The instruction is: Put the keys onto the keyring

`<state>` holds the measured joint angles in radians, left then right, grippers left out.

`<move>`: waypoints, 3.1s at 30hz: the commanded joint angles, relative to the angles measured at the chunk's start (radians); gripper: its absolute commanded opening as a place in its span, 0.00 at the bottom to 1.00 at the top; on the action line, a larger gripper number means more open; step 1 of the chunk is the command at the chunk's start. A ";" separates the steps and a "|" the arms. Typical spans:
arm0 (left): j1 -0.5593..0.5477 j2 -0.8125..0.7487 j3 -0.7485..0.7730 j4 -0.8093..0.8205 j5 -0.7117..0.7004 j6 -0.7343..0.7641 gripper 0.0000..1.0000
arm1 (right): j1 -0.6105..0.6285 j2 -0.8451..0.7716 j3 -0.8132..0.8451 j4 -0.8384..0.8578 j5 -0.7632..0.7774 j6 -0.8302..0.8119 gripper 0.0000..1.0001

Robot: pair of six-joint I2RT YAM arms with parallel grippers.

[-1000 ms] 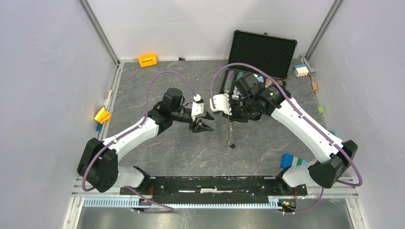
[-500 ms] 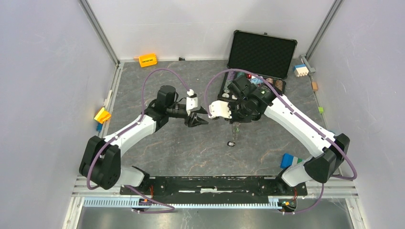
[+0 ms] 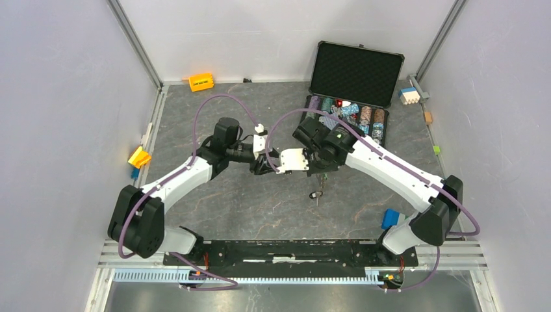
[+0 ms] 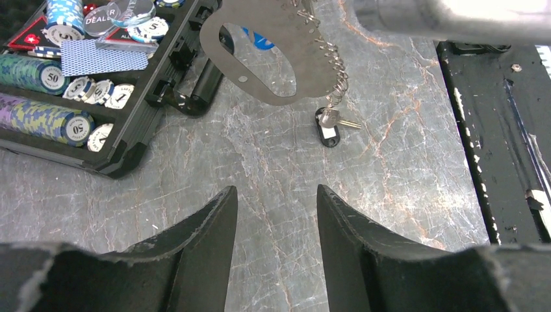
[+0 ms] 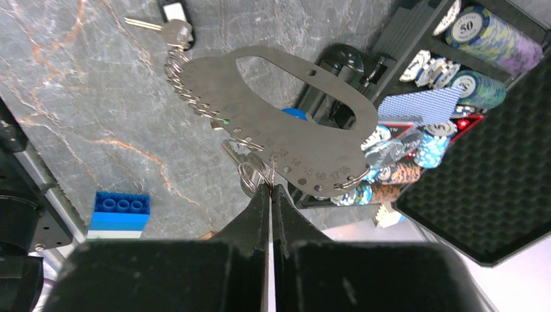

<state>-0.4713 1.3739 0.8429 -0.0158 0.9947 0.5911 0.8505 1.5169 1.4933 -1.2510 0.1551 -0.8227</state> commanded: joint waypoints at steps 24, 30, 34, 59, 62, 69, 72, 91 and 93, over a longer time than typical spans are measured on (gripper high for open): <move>0.005 0.036 -0.162 0.681 0.201 -0.281 0.44 | 0.022 0.038 0.085 0.000 -0.307 -0.007 0.00; -0.084 0.112 -0.179 0.988 0.200 -0.481 0.42 | 0.018 0.048 0.107 0.004 -0.352 -0.006 0.00; -0.112 0.159 -0.193 1.132 0.200 -0.568 0.41 | 0.013 0.047 0.107 0.006 -0.373 -0.007 0.00; -0.190 0.192 -0.190 1.051 0.093 -0.505 0.40 | -0.010 0.028 0.120 0.015 -0.411 0.007 0.00; -0.190 0.200 -0.201 1.072 0.100 -0.496 0.40 | -0.014 0.024 0.119 0.021 -0.421 0.008 0.00; -0.185 0.230 -0.244 1.260 0.087 -0.549 0.41 | -0.027 0.002 0.100 0.041 -0.444 0.008 0.00; -0.181 0.247 -0.257 1.332 0.085 -0.579 0.41 | -0.031 -0.013 0.088 0.054 -0.448 0.011 0.00; -0.216 0.275 -0.253 1.350 0.045 -0.582 0.40 | -0.044 -0.029 0.090 0.073 -0.491 0.030 0.00; -0.216 0.284 -0.258 1.381 0.048 -0.596 0.40 | -0.047 -0.032 0.089 0.076 -0.497 0.031 0.00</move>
<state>-0.6704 1.6226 0.5972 1.3201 1.0443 0.0303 0.8062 1.5379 1.5593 -1.2728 -0.2661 -0.8078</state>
